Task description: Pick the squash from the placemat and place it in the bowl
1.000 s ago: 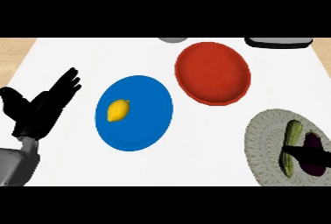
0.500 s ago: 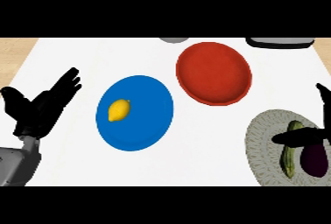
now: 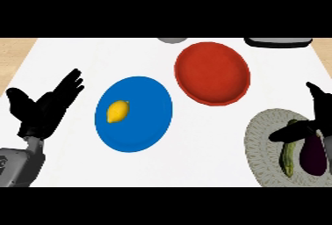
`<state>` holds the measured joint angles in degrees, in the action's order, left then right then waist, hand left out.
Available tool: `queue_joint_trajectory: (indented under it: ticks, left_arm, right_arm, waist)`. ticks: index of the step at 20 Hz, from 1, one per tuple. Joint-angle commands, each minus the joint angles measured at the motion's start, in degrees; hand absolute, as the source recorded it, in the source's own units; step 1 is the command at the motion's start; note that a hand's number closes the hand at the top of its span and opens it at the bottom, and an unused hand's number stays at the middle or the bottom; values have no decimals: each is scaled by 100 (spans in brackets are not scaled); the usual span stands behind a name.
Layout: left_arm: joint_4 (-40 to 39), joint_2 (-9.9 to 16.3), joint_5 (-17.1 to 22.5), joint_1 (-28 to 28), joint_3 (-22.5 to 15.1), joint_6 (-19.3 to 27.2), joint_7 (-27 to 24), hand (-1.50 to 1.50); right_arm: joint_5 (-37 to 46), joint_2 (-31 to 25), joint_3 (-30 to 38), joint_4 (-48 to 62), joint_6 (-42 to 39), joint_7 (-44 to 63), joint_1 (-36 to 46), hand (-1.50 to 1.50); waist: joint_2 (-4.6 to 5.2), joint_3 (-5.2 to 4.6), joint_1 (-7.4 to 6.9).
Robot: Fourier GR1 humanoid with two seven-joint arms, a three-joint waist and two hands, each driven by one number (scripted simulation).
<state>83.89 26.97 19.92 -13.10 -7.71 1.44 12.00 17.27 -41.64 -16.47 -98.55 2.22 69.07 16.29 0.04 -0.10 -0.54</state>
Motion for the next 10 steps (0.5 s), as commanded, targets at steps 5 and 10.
queue_joint_trajectory:
  ticks: [5,10]
  left_arm:
    - [73,96,6,-117,186,-93,267,0]
    - [86,-67,-165,69,163,-118,4,0]
  right_arm:
    - [43,176,-14,494,-531,1092,196,-150]
    - [115,339,162,1045,-576,709,308,-150]
  waist:
    - [-9,6,20]
    - [3,8,0]
